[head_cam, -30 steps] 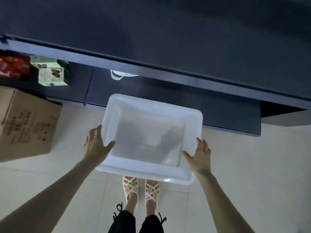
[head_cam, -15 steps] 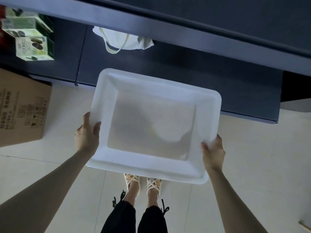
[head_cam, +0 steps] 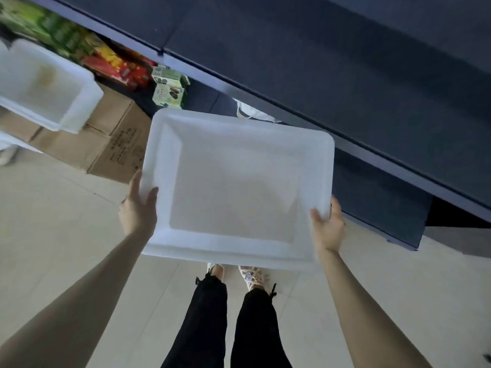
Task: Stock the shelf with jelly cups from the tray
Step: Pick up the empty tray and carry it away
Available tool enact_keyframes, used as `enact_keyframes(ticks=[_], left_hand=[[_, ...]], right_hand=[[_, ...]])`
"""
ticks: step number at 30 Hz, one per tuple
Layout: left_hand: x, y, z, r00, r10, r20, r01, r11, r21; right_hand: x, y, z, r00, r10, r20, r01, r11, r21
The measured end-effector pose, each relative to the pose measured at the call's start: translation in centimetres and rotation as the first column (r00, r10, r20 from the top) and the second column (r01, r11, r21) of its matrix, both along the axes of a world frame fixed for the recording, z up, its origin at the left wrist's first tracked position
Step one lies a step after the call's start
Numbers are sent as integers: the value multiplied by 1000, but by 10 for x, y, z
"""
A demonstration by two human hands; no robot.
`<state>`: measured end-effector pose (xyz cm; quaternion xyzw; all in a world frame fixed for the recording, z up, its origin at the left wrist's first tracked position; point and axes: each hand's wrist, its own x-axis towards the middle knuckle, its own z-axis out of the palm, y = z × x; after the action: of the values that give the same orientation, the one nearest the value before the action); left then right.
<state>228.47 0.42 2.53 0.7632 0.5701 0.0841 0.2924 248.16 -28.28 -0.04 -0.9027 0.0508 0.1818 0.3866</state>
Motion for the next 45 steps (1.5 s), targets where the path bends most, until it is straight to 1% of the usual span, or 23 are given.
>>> enact_keyframes(ticks=[4,8,11,14,16,19,21,25,30,35,39,42,45], left_hand=[[-67,-39,41,968,245,52,-245,969,7],[-143,-87,67,873,481,81,-482,876,-15],[-198,-117,87,742,665,86,-668,744,-1],[-254,-144,99,594,797,112,-803,595,30],[-292,-163,104,470,874,125,-882,470,35],[-351,-195,108,285,948,142,-958,286,14],[-389,-220,109,179,971,160,-983,182,-1],[-471,-274,105,-19,979,202,-999,-10,-43],[-570,-331,100,-215,941,261,-976,-204,-72],[-645,-383,105,-399,873,282,-917,-386,-102],[-704,-406,100,-525,809,263,-850,-511,-125],[-755,-412,95,-588,773,237,-807,-578,-119],[-816,-411,91,-633,741,223,-772,-626,-110]], right_hand=[[1,15,45,970,242,36,-243,970,14],[-18,44,78,881,471,41,-473,881,31],[-52,77,89,784,619,36,-620,781,79],[-98,113,97,675,735,66,-737,665,125],[-135,135,105,601,797,52,-795,591,132],[-195,158,112,452,890,62,-888,442,126],[-241,169,116,343,937,72,-935,333,126],[-345,179,128,191,978,78,-976,181,125],[-480,184,129,-8,994,107,-996,-18,92],[-605,183,138,-203,972,114,-973,-214,87],[-703,188,139,-316,940,126,-941,-327,83],[-780,197,135,-405,903,144,-906,-417,70],[-866,209,128,-451,882,135,-885,-462,60]])
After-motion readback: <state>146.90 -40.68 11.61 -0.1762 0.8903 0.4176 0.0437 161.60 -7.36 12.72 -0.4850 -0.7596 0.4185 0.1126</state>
